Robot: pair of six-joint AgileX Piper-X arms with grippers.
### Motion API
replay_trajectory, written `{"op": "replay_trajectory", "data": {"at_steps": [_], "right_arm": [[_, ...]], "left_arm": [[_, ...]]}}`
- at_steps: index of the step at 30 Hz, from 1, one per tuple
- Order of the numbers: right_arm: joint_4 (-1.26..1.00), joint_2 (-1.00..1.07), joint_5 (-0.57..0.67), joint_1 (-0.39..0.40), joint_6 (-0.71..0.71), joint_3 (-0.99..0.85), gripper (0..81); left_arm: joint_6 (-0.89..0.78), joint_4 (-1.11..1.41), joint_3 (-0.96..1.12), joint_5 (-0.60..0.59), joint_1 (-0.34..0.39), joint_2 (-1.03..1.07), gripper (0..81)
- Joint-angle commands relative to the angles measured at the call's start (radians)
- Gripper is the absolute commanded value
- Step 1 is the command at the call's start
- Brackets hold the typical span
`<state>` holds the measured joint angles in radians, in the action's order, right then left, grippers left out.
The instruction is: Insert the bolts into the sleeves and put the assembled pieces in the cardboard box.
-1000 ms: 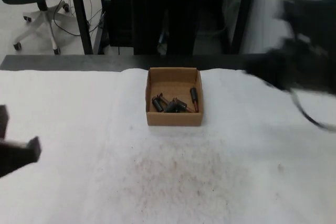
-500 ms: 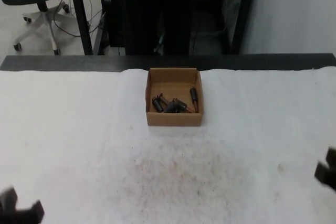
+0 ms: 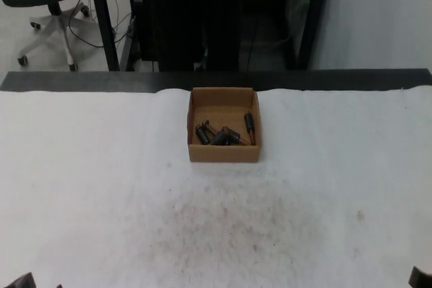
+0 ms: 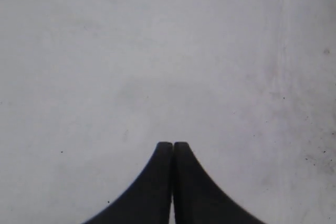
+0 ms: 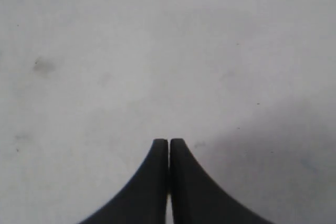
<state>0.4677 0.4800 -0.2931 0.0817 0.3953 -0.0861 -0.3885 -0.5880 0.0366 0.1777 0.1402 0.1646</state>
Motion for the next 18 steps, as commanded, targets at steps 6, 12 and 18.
{"op": "replay_trajectory", "data": {"at_steps": [6, 12, 18], "right_arm": [[-0.098, -0.009, 0.212, 0.001, -0.058, 0.083, 0.8], [-0.114, -0.009, 0.218, 0.001, -0.060, 0.086, 0.8], [-0.114, -0.009, 0.218, 0.001, -0.022, 0.086, 0.8]], "left_arm": [[0.051, 0.089, -0.037, -0.039, 0.004, -0.007, 0.3], [-0.008, 0.073, -0.037, -0.080, 0.004, -0.007, 0.3], [-0.113, 0.029, -0.037, -0.257, 0.004, -0.007, 0.3]]}}
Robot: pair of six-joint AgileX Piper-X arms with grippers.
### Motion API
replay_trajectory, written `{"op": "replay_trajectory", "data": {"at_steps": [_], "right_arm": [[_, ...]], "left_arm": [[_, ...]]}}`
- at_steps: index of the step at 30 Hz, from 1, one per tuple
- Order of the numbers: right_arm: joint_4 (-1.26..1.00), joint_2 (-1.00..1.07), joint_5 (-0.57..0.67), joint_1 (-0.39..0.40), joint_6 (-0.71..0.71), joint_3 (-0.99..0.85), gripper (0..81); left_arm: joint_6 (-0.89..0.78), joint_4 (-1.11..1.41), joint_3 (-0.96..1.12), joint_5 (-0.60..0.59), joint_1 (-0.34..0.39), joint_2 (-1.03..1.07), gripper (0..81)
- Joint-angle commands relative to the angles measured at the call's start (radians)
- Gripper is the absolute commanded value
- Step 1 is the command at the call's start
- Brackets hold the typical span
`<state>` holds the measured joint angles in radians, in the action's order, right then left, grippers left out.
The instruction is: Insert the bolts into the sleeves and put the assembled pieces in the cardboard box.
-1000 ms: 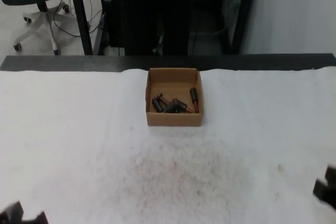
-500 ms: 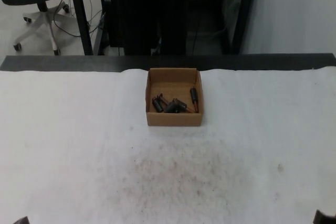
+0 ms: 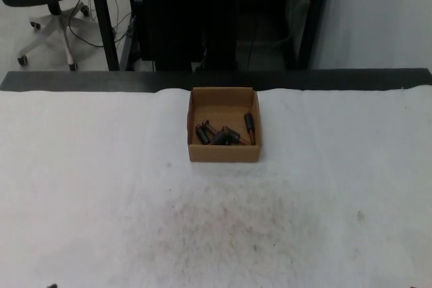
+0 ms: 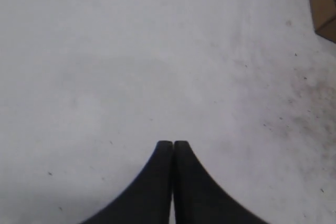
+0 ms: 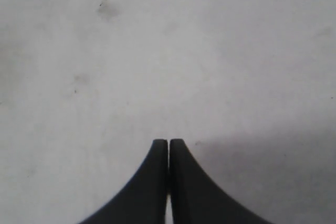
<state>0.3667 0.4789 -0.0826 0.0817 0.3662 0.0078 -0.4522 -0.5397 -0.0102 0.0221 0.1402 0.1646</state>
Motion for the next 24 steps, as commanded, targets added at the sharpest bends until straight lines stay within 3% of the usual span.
{"op": "replay_trajectory", "data": {"at_steps": [1, 14, 24], "right_arm": [[-0.013, -0.008, 0.007, 0.001, 0.007, -0.008, 0.8], [-0.013, -0.011, 0.007, 0.004, 0.007, -0.008, 0.8], [-0.042, -0.142, 0.007, 0.008, 0.007, -0.008, 0.8]], "left_arm": [[-0.049, -0.017, 0.010, -0.113, 0.004, -0.007, 0.3], [-0.049, -0.017, 0.010, -0.114, 0.004, -0.010, 0.3], [-0.049, -0.025, 0.010, -0.114, 0.005, -0.093, 0.3]]}}
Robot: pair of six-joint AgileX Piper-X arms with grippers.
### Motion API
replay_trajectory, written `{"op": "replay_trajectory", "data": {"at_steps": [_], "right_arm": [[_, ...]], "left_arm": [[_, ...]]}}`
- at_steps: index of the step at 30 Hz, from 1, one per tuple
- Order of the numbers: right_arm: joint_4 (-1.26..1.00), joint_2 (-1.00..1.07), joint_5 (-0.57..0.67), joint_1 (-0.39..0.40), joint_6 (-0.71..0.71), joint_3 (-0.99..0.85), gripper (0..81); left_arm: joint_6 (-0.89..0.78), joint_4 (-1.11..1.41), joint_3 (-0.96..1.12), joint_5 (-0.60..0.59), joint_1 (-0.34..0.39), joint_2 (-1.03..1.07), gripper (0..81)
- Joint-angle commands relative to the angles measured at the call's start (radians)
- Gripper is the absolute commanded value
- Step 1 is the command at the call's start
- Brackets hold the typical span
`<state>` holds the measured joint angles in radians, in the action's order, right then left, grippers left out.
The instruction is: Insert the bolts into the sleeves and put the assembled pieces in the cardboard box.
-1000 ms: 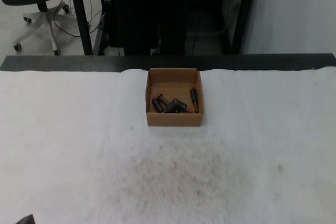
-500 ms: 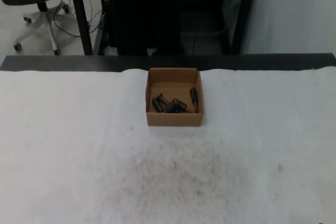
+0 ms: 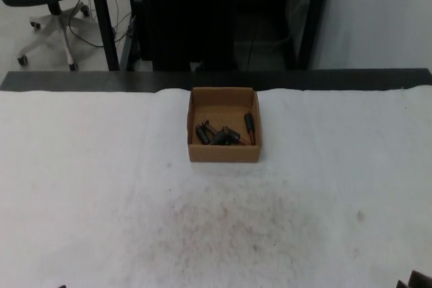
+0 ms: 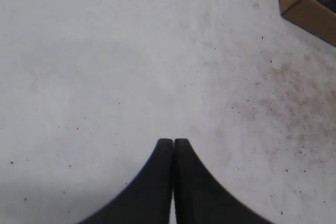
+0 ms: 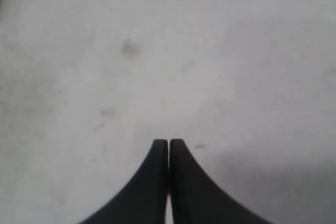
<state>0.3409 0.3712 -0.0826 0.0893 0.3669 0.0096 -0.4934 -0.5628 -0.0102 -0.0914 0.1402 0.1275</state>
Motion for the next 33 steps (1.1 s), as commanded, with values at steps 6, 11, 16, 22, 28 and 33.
{"op": "replay_trajectory", "data": {"at_steps": [6, 11, 16, 22, 28, 33], "right_arm": [[-0.016, -0.207, 0.007, 0.001, 0.007, -0.010, 0.8], [-0.016, -0.345, 0.007, 0.009, 0.007, -0.010, 0.8], [-0.035, -0.371, 0.007, 0.029, 0.007, -0.010, 0.8], [-0.039, -0.371, 0.008, 0.080, 0.007, -0.010, 0.8], [-0.039, -0.371, 0.008, 0.084, 0.007, -0.010, 0.8], [-0.039, -0.371, -0.003, 0.083, 0.007, -0.010, 0.8]], "left_arm": [[-0.008, 0.000, 0.010, 0.000, 0.005, -0.127, 0.3], [-0.008, 0.001, 0.010, 0.000, 0.022, -0.127, 0.3], [-0.008, 0.001, 0.010, 0.000, 0.035, -0.127, 0.3], [-0.008, 0.000, 0.010, 0.000, 0.034, -0.127, 0.3], [-0.008, 0.000, 0.010, 0.000, 0.034, -0.127, 0.3], [-0.008, 0.000, 0.010, 0.000, 0.034, -0.127, 0.3]]}}
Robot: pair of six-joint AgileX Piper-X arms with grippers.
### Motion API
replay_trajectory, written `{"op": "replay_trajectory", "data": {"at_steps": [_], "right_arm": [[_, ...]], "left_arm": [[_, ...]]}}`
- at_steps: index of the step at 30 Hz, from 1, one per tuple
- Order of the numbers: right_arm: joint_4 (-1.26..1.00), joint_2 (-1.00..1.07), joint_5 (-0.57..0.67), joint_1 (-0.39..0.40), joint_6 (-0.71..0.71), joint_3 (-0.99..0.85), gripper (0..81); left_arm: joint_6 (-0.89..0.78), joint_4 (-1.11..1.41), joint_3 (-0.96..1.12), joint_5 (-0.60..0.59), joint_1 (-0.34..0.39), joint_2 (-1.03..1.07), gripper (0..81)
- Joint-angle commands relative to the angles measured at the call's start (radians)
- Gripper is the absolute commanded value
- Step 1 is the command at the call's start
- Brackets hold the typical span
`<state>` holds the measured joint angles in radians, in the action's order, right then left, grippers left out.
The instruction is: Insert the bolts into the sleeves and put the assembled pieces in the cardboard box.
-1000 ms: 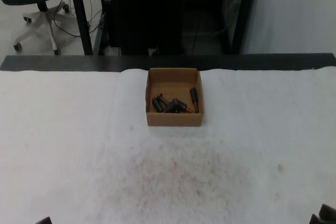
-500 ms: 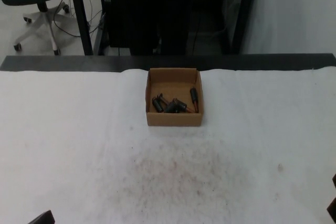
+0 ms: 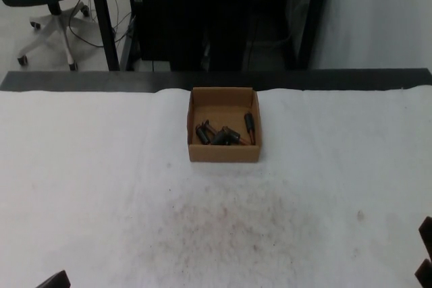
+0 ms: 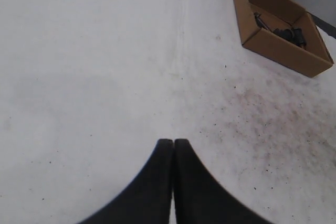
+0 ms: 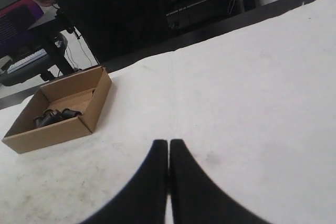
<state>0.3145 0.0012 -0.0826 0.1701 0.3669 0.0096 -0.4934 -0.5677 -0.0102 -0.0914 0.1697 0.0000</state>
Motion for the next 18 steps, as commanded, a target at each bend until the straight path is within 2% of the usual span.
{"op": "replay_trajectory", "data": {"at_steps": [1, 4, 7, 12, 15, 18], "right_arm": [[-0.013, -0.001, -0.033, 0.003, 0.007, -0.010, 0.8], [-0.008, -0.001, -0.098, 0.003, 0.003, -0.010, 0.8], [0.050, -0.001, -0.114, 0.003, -0.083, -0.010, 0.8], [0.228, -0.001, -0.129, 0.003, -0.218, -0.010, 0.8], [0.249, -0.001, -0.129, 0.003, -0.245, -0.010, 0.8], [0.249, -0.001, -0.134, 0.003, -0.356, -0.010, 0.8]], "left_arm": [[-0.008, 0.005, 0.010, 0.000, 0.005, 0.000, 0.3], [-0.008, 0.004, 0.010, 0.021, 0.005, 0.000, 0.3], [-0.002, 0.004, 0.010, 0.023, 0.005, 0.000, 0.3], [0.126, -0.027, 0.010, 0.022, 0.005, 0.000, 0.3], [0.205, -0.048, 0.010, 0.016, 0.005, 0.000, 0.3], [0.283, -0.048, 0.010, 0.015, 0.005, 0.000, 0.3]]}}
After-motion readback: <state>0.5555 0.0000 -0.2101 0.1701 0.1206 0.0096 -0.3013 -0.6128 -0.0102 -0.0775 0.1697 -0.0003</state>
